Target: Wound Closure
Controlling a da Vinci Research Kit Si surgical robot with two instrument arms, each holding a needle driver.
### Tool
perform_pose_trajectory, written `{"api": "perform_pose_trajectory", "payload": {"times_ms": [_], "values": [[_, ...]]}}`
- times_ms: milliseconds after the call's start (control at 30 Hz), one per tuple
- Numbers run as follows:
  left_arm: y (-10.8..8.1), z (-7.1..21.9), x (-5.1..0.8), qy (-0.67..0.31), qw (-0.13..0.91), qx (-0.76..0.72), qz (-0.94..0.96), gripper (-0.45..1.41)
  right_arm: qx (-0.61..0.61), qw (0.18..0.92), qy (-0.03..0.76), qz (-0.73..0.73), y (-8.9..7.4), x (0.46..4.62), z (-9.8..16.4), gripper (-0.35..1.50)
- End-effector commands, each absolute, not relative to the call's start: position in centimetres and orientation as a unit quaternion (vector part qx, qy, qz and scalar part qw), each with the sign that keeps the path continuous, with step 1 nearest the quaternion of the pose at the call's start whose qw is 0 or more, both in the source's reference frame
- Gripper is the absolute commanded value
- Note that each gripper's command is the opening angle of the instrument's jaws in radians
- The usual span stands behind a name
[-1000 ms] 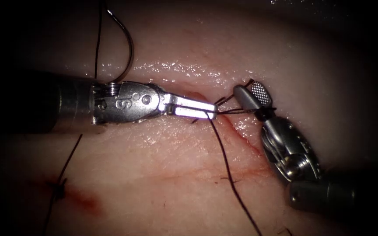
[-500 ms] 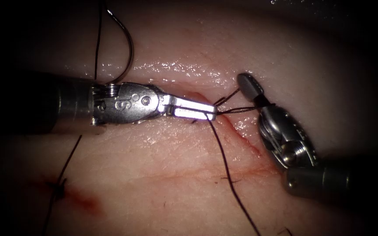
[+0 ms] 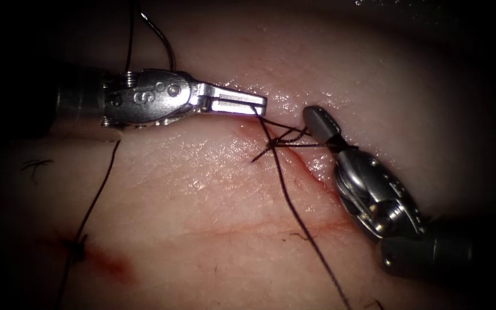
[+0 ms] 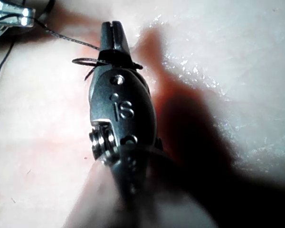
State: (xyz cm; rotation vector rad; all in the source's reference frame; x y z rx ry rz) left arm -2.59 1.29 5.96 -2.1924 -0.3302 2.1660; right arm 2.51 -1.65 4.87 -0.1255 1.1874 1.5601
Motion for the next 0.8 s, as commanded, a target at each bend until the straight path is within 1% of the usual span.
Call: {"api": "perform_pose_trajectory", "payload": {"times_ms": [33,333,533,800], "values": [[1.4,6.0,-2.62,-0.107,0.024,-0.707,0.699,-0.45,-0.053,0.560,0.507,0.653,-1.7,2.62,4.8,-0.35],[1.8,6.3,-2.59,-0.104,0.036,-0.709,0.697,-0.45,-0.049,0.578,0.525,0.623,-1.8,2.85,4.9,-0.35],[2.1,6.3,-2.57,-0.107,0.050,-0.710,0.694,-0.45,-0.032,0.592,0.521,0.614,-2.0,2.98,4.9,-0.35],[2.6,6.3,-2.56,-0.098,0.084,-0.696,0.706,-0.45,-0.022,0.592,0.523,0.613,-2.0,3.01,4.8,-0.35]]}}
